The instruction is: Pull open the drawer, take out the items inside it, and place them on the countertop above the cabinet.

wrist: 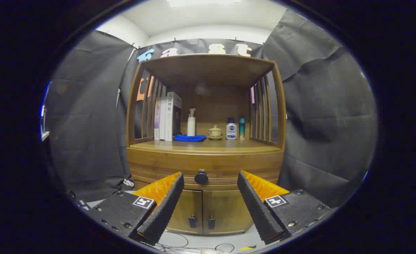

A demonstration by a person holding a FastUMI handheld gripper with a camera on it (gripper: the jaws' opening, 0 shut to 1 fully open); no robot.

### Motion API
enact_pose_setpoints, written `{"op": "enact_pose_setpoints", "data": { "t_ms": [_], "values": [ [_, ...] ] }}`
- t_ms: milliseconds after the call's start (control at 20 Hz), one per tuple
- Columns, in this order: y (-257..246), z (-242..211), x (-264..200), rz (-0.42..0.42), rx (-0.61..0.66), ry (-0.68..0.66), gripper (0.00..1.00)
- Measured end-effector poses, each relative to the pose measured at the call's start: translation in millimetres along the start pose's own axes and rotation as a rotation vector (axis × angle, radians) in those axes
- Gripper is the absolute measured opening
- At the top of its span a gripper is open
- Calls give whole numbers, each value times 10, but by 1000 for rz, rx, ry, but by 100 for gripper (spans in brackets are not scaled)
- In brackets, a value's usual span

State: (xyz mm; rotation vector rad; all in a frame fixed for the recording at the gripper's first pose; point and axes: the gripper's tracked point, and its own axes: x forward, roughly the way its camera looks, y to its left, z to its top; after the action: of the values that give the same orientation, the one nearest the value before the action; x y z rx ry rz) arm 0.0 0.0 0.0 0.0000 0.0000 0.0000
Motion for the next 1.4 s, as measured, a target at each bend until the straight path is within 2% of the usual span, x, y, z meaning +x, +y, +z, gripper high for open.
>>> {"op": "enact_pose_setpoints", "data": {
  "t_ms": [950,1400],
  "values": [
    [43,164,-92,-1,-20,-28,99],
    [74,-108,40,8,-48,-3,99]
  ]
}}
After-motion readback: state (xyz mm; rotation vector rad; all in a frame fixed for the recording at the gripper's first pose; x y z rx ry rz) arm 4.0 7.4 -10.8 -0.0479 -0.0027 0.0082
